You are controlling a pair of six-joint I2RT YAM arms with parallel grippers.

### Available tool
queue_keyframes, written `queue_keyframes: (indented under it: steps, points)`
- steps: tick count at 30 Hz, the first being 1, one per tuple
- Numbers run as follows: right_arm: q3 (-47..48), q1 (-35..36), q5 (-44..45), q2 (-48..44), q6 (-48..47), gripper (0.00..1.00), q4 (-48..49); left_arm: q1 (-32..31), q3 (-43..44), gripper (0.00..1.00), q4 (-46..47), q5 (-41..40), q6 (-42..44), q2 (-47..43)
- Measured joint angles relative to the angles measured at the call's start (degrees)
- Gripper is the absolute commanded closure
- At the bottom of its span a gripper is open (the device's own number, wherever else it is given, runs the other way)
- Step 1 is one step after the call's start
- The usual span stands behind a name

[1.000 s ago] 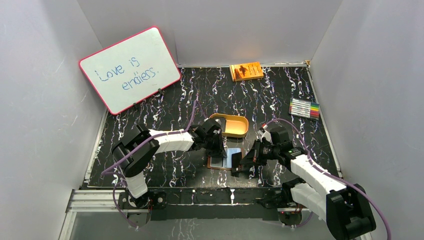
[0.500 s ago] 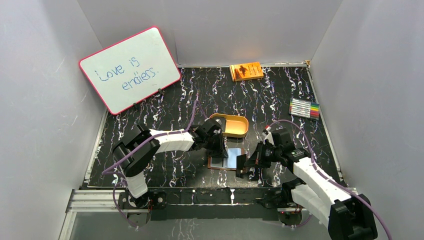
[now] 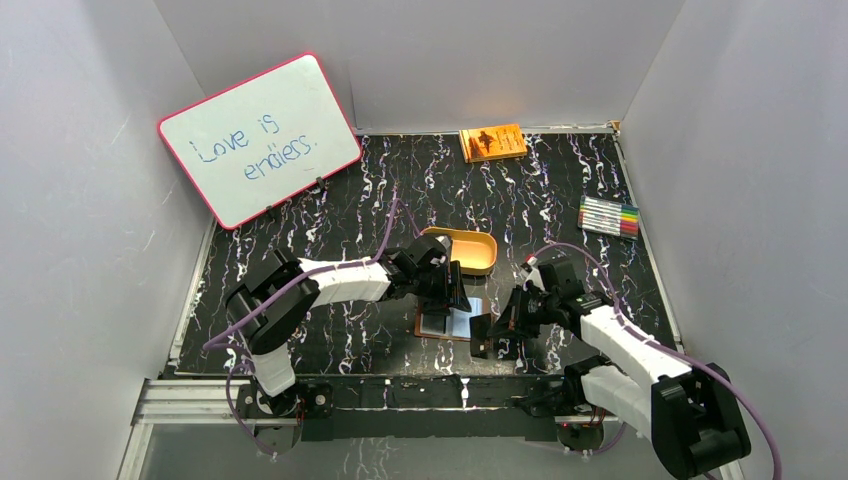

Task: Put the credit cards into the card holder
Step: Turn over the card slot in the card holder.

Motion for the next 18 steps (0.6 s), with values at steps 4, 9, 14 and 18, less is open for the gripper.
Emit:
queue_keyframes:
  steps: [4, 9, 14, 18]
  points:
    - [0.0, 0.0, -1.1, 1.3, 0.0, 1.00, 1.6, 0.0, 0.3, 0.48, -0.2, 0.1, 0.0, 0.3]
    - [0.0, 0.0, -2.1, 2.5, 0.0, 1.00, 3.0, 0.1, 1.3, 0.64, -1.7, 0.4, 0.4, 1.2]
    - [0.0, 0.0, -2.6, 3.4, 0.1, 1.00, 4.3, 0.3, 1.8, 0.81, -2.6, 0.0, 1.1, 2.3]
    - [0.0, 0.1, -3.1, 4.1, 0.1, 1.00, 5.1, 0.4, 2.2, 0.84, -3.5, -0.2, 1.4, 2.8]
